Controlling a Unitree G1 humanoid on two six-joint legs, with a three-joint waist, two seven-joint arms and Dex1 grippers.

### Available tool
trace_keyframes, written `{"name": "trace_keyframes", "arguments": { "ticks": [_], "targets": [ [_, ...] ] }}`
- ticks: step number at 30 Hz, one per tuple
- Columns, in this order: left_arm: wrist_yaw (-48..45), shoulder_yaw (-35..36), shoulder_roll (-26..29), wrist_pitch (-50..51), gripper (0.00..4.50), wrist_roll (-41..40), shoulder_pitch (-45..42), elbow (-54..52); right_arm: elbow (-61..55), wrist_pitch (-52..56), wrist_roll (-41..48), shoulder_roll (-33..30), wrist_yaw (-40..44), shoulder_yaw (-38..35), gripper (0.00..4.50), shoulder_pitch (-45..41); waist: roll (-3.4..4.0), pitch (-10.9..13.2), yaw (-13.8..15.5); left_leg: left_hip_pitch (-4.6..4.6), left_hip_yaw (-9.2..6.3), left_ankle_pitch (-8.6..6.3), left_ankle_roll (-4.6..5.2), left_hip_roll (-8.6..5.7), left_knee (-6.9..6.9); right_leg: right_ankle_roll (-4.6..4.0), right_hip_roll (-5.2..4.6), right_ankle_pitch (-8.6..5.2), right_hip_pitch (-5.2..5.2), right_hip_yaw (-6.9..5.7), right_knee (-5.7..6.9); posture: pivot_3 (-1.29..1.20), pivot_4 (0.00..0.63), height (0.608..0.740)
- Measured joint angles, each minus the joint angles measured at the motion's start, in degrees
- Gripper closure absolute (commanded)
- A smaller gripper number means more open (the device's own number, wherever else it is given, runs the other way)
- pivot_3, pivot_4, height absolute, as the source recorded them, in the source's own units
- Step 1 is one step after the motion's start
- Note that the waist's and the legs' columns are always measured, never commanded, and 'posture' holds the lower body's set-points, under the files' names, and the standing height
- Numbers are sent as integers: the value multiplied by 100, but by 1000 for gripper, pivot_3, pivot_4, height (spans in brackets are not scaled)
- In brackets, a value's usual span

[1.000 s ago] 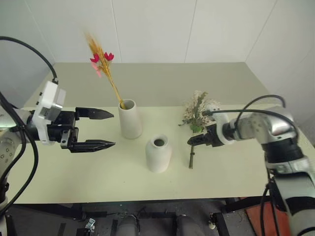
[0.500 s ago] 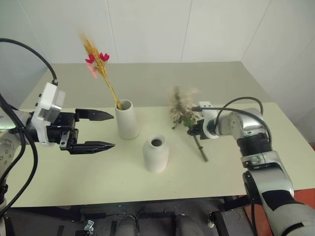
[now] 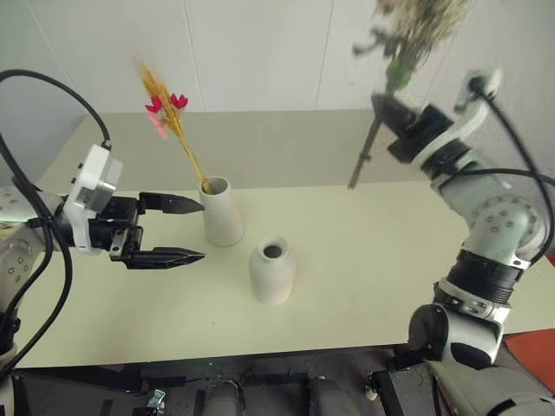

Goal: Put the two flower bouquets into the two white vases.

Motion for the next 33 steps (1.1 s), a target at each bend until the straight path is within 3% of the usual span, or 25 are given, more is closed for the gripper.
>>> {"name": "trace_keyframes", "arguments": {
  "ticks": [4,9,17,33],
  "targets": [
    [-82,0,13,164,0,-116,-1,127,-621,143,906,212,-59,172,4280,101,0,0,15,0,0,0,0,0,0,0,-2,0,1,-1,-1,0,150,740],
    [-177,0,74,238,0,-192,16,126,-1287,114,1263,266,179,997,4280,663,1,0,27,-1,0,0,0,-1,0,-1,-3,-1,1,-1,-1,0,150,740],
    [-119,-31,59,241,0,-227,19,104,-1425,-632,673,226,566,2147,4280,1142,1,0,31,-1,1,0,0,-1,0,-1,-2,-1,0,-1,-2,0,150,740],
    [-67,-35,61,241,0,-223,20,99,-1447,-1468,23,285,930,2977,4280,1640,1,0,33,0,1,0,0,-1,0,-1,-2,-1,0,-1,-2,0,150,740]
  ]
}}
